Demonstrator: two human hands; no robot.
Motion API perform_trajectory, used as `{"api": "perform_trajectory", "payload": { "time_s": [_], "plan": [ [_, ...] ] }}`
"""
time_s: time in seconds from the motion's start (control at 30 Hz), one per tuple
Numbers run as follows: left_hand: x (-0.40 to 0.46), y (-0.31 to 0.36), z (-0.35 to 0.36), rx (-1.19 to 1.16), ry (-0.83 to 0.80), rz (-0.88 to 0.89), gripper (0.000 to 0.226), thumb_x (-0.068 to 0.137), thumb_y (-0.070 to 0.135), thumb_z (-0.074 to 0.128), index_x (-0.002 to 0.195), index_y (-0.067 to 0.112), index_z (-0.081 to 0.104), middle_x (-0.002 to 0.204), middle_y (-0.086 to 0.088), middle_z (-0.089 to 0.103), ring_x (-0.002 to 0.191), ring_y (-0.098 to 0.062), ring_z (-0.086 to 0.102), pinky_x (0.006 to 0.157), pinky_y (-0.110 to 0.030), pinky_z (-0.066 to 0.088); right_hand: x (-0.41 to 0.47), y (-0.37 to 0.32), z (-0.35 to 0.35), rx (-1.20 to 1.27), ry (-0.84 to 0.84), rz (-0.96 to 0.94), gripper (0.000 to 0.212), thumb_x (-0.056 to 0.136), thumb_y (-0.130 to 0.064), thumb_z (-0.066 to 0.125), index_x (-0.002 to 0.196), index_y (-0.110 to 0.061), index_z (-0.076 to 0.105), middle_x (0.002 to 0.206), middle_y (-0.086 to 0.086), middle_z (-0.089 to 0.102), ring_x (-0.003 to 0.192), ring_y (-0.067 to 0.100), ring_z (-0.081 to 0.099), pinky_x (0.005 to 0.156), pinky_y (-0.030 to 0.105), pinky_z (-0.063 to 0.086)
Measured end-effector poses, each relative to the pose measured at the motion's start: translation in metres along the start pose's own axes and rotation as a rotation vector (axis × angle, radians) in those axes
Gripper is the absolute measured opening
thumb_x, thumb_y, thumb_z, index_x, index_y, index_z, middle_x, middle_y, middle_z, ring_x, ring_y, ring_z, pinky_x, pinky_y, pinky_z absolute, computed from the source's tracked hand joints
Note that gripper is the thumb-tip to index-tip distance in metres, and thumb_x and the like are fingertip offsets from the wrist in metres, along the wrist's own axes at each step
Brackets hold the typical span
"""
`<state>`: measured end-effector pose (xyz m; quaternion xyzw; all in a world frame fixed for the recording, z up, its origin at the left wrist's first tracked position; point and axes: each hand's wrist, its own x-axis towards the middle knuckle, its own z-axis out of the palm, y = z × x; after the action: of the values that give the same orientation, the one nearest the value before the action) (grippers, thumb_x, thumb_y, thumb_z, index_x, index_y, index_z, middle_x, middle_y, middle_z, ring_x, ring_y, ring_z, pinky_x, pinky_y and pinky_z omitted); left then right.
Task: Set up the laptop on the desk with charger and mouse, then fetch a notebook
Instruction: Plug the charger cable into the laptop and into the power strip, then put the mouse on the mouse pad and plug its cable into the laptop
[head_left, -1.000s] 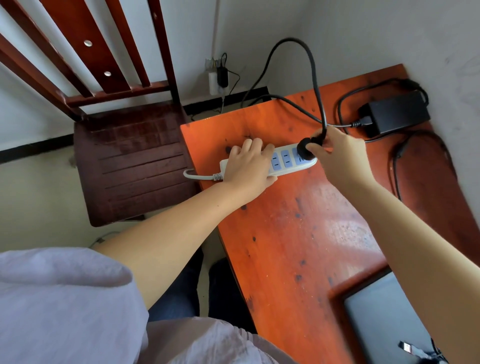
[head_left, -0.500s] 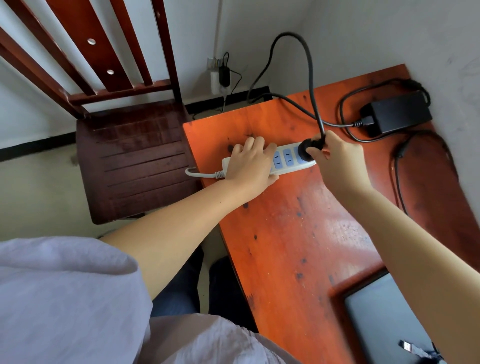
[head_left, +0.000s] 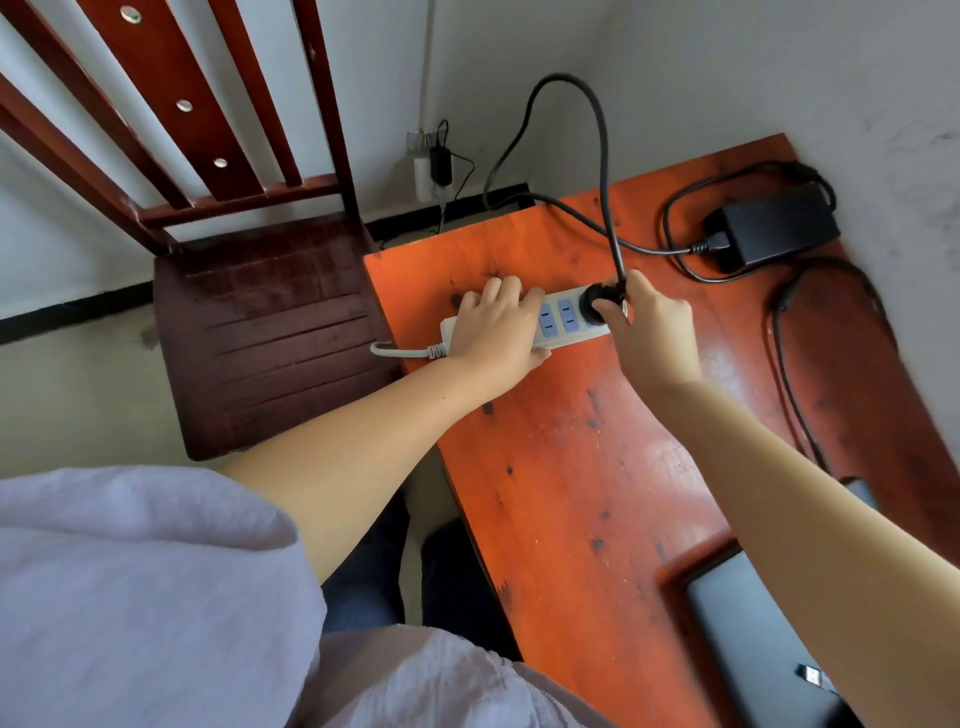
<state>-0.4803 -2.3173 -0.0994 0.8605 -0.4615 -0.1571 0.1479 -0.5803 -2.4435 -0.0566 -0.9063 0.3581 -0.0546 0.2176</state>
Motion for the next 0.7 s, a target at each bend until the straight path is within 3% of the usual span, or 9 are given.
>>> {"api": "perform_trajectory", "payload": {
  "time_s": [0.13, 0.2, 0.3, 0.37, 0.5, 0.7],
  "plan": [
    [0.000, 0.004, -0.005, 0.025, -0.047, -0.021, 0.061, 0.084, 0.044, 0.059, 0.134, 0.015, 0.038, 0.126, -0.009, 0.046, 0.120, -0.028, 0.040, 0.094, -0.040, 0.036, 0.004, -0.002, -0.002, -0.010, -0.035, 0.064, 0.015, 0.088, -0.020, 0.054, 0.082, -0.008, 0.047, 0.073, 0.015, 0.060, 0.058, 0.028, 0.046, 0.047, 0.032, 0.034],
    [0.002, 0.007, -0.012, 0.033, -0.103, -0.042, 0.059, 0.085, 0.043, 0.058, 0.132, 0.015, 0.038, 0.128, -0.009, 0.044, 0.123, -0.028, 0.038, 0.096, -0.039, 0.035, 0.007, -0.003, -0.007, -0.021, -0.091, 0.083, 0.013, 0.088, -0.022, 0.055, 0.089, -0.010, 0.050, 0.081, 0.016, 0.062, 0.060, 0.025, 0.047, 0.047, 0.029, 0.035],
    [0.004, 0.012, -0.030, 0.067, -0.125, -0.007, 0.057, 0.085, 0.043, 0.058, 0.130, 0.016, 0.039, 0.129, -0.009, 0.043, 0.123, -0.027, 0.038, 0.095, -0.039, 0.036, 0.003, -0.001, -0.019, 0.056, -0.133, 0.124, 0.038, 0.088, -0.029, 0.057, 0.123, -0.018, 0.048, 0.115, 0.011, 0.063, 0.090, 0.028, 0.059, 0.064, 0.029, 0.045],
    [0.005, 0.020, -0.045, 0.095, -0.062, 0.068, 0.053, 0.085, 0.041, 0.058, 0.129, 0.017, 0.041, 0.127, -0.008, 0.046, 0.121, -0.027, 0.040, 0.093, -0.038, 0.036, -0.005, 0.003, -0.032, 0.120, -0.064, 0.157, 0.050, 0.088, -0.033, 0.058, 0.134, -0.022, 0.042, 0.132, 0.007, 0.056, 0.107, 0.028, 0.057, 0.073, 0.029, 0.045],
    [0.004, 0.054, -0.065, 0.031, 0.040, 0.298, 0.038, 0.088, 0.037, 0.054, 0.120, 0.018, 0.051, 0.118, -0.005, 0.053, 0.113, -0.026, 0.046, 0.089, -0.036, 0.036, -0.041, 0.020, -0.057, 0.160, 0.094, 0.284, 0.046, 0.087, -0.036, 0.059, 0.130, -0.021, 0.047, 0.130, 0.005, 0.058, 0.108, 0.027, 0.058, 0.077, 0.028, 0.044],
    [-0.017, 0.130, -0.044, 0.040, -0.119, 0.595, 0.037, 0.089, 0.038, 0.052, 0.120, 0.018, 0.051, 0.117, -0.007, 0.054, 0.114, -0.027, 0.047, 0.092, -0.039, 0.037, -0.140, 0.054, -0.077, 0.133, 0.231, 0.447, 0.037, 0.091, -0.030, 0.056, 0.123, -0.014, 0.055, 0.124, 0.007, 0.063, 0.115, 0.026, 0.056, 0.094, 0.032, 0.042]
  ]
}}
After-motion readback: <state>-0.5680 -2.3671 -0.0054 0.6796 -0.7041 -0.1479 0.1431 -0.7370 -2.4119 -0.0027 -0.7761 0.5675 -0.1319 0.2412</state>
